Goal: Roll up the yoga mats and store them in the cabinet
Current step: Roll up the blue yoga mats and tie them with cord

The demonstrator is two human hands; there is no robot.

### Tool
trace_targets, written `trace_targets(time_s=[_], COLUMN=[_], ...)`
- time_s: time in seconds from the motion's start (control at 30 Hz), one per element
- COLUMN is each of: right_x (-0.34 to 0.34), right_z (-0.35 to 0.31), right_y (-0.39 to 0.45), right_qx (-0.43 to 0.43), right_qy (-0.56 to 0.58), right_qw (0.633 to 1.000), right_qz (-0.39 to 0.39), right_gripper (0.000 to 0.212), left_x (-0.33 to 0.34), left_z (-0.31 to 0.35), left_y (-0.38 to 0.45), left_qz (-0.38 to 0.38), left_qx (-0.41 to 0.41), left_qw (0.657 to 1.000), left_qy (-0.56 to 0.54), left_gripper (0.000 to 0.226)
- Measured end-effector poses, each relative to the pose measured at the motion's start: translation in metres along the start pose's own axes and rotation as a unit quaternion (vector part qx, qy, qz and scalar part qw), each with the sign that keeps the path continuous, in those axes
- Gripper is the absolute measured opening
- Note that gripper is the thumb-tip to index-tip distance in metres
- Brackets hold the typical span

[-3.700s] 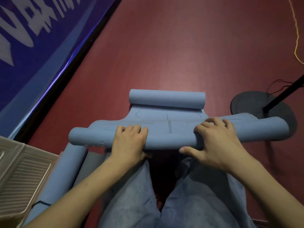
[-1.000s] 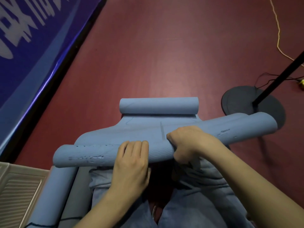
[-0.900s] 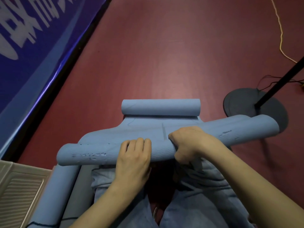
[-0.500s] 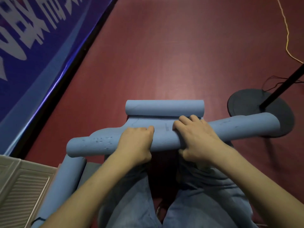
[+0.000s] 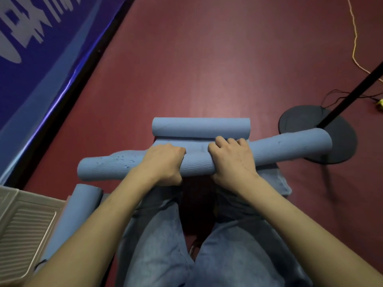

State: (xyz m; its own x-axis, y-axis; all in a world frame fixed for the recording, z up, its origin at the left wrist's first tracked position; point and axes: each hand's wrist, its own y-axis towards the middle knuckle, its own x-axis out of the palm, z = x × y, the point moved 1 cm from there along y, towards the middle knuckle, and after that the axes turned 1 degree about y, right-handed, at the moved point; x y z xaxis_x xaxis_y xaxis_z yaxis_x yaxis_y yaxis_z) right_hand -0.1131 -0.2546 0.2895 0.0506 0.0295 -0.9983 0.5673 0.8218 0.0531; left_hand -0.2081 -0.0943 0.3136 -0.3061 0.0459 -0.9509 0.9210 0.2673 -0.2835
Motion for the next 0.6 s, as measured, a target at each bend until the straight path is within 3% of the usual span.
trace_targets(time_s=[0.47,0.6], right_x=[-0.013,-0.02], right_z=[-0.015,-0.032], right_y=[-0.081,-0.119], right_qx=[0.019,0.014], right_qy=[0.01,0.03], right_qw=[0.997,0.997], right_qz=[0.076,0.073], right_gripper=[0.042,0.041], left_x=[0.007,0.015], left_z=[0.043,0.055], left_y=[-0.073,-0.112], left_qz=[0.022,0.009], left_qx=[0.017,0.021], left_qw=[0.999,1.0], left_qy=[0.029,-0.019], left_gripper=[0.035,0.04])
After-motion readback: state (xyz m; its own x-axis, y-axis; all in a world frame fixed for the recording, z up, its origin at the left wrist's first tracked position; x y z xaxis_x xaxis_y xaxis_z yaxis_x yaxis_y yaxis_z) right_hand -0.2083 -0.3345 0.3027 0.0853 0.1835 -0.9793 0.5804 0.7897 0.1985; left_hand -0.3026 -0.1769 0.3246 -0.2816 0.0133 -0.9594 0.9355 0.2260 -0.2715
